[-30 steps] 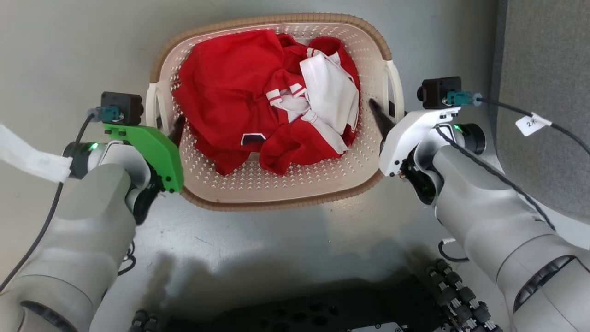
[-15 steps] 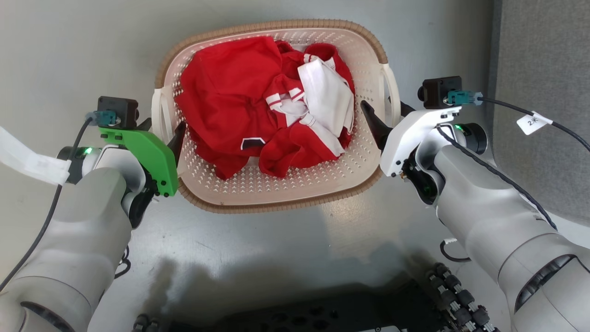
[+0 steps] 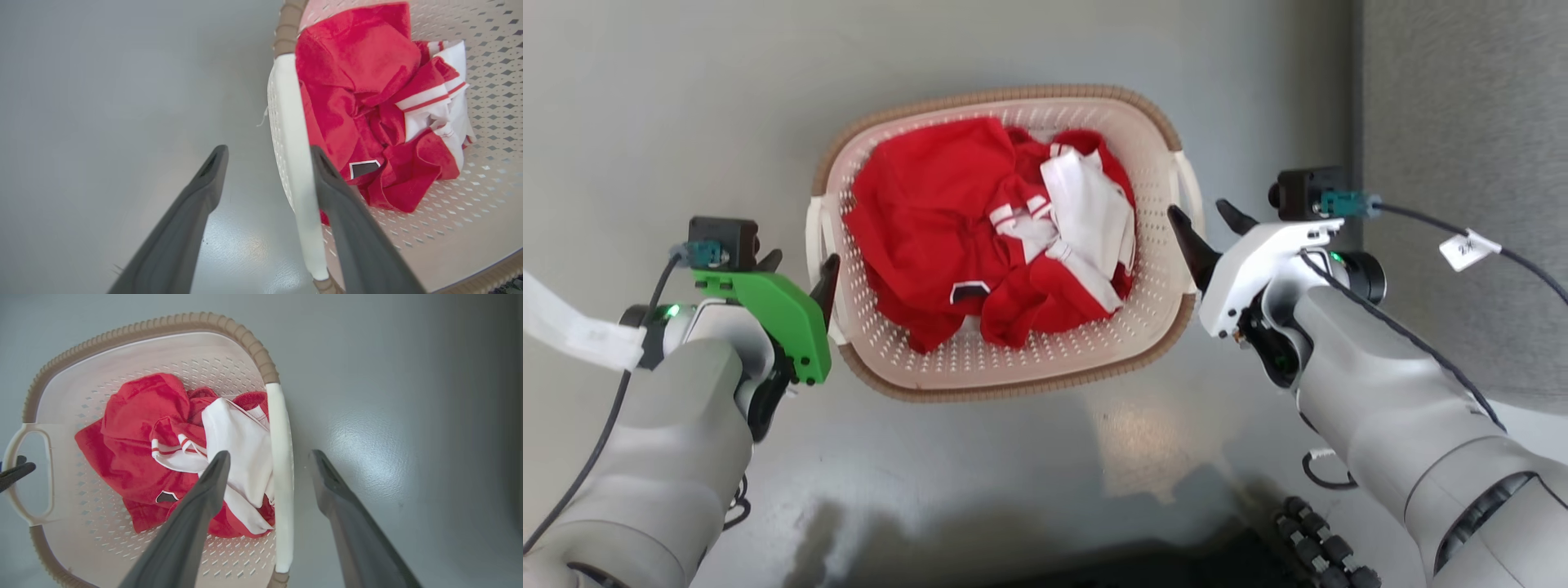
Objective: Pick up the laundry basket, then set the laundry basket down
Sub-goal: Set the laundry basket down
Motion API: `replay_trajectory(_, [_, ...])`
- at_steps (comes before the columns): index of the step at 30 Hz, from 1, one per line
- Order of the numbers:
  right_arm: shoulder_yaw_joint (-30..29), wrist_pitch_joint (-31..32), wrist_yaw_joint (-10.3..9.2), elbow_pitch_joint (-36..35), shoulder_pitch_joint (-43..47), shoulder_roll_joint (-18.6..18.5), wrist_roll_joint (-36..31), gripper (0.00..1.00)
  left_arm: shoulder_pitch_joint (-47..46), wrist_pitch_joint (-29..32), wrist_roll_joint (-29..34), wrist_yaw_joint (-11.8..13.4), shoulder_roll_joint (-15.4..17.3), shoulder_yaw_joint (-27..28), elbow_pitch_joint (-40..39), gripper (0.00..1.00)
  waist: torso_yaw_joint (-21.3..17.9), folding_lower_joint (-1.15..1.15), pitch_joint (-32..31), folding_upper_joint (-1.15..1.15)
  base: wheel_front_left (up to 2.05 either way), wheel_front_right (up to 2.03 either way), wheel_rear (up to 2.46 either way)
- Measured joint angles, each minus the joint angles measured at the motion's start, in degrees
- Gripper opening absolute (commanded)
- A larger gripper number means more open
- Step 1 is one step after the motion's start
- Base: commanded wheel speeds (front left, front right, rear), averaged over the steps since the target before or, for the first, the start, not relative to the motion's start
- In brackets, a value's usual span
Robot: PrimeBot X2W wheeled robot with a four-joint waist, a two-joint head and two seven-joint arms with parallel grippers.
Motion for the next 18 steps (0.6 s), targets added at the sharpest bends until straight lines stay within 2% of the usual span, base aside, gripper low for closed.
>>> replay_trajectory(18, [-0.01,-1.56,0.51,0.36,2.43,0.02,-0.25,1.00,3.39,-4.31,-0.26,0.01,0.29,-0.15,-3.91,1.00,-0.98,0.00,-13.28,0.00,0.00,0.00,0.00])
